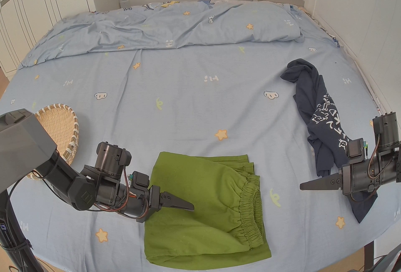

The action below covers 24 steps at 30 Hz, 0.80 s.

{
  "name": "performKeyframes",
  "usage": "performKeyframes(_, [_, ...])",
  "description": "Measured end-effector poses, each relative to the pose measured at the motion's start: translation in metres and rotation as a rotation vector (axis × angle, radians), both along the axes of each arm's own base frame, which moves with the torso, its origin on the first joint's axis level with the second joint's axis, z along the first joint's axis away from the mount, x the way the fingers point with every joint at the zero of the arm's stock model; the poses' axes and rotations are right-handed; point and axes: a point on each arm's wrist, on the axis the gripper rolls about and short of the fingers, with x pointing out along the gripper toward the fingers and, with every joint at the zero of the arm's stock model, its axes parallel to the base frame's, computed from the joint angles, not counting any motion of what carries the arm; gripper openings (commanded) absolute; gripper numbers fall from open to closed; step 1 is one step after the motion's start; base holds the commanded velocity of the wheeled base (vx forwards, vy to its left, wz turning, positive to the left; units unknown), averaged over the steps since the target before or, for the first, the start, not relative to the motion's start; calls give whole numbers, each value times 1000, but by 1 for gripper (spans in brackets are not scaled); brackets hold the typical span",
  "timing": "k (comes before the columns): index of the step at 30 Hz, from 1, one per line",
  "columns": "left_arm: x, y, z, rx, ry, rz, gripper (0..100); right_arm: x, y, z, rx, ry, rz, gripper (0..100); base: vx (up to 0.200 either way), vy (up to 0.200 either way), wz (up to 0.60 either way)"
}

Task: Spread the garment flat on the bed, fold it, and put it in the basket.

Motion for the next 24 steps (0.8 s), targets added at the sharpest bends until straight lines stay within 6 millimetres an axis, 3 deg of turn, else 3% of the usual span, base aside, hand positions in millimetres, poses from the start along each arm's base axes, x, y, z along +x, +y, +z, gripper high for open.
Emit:
performKeyframes(10, [2,0,15,-21,10,47,0,1,0,-1,0,5,0,100,0,0,0])
performKeyframes(22, [16,25,76,-1,19,122,0,1,1,0,1,7,2,100,0,0,0])
performKeyframes(24, [18,30,85,7,6,125,0,1,1,0,0,7,3,100,0,200,0])
